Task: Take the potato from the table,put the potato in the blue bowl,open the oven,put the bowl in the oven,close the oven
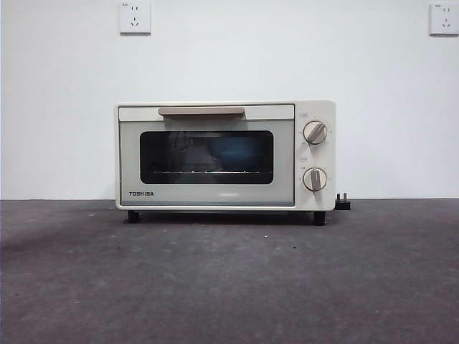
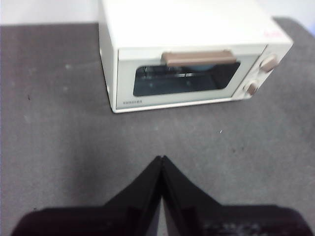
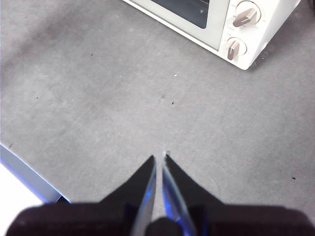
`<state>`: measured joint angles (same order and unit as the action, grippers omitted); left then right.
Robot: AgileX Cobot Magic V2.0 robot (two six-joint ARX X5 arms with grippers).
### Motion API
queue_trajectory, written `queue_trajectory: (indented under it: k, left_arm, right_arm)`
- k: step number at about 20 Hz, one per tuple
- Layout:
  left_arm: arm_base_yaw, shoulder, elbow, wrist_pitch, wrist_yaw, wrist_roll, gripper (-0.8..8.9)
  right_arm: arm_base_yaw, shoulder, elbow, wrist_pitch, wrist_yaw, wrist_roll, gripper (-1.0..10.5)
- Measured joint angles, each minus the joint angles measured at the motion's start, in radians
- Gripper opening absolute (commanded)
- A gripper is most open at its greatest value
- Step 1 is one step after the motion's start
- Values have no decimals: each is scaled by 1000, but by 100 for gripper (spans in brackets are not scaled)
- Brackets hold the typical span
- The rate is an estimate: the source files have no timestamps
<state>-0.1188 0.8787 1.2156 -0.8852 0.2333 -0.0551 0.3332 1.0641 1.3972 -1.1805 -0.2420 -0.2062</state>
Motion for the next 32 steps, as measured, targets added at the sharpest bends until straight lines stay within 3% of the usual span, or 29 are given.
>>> queue_trajectory:
  k: [3,5,8,11,14,18,21,28,32]
  left_arm:
    - [2,-25,-43,136,-101,80,-4]
    - [21,-103,-159,346,-139,109,-4]
    - [58,-251,-445,700,-151,123,-4]
    - [88,-410,-732,910,-182,126,-4]
    - [97,-562,-965,926,-236,126,-4]
    - [98,-706,-1141,917,-256,126,-4]
    - [99,-769,-1190,918,-253,123,-4]
    - [110,-873,-1198,706,-254,114,-4]
    - [111,-872,-1198,708,-248,106,-4]
  right_arm:
    - [0,0,0,0,0,0,29]
    - [0,0,0,0,0,0,29]
    - [0,0,0,0,0,0,29]
    - [0,0,0,0,0,0,29]
    - [0,0,0,0,0,0,29]
    - [0,0,0,0,1,0,29]
    - [0,0,0,0,0,0,29]
    - [0,0,0,0,2,0,29]
    - [0,0,0,0,2,0,29]
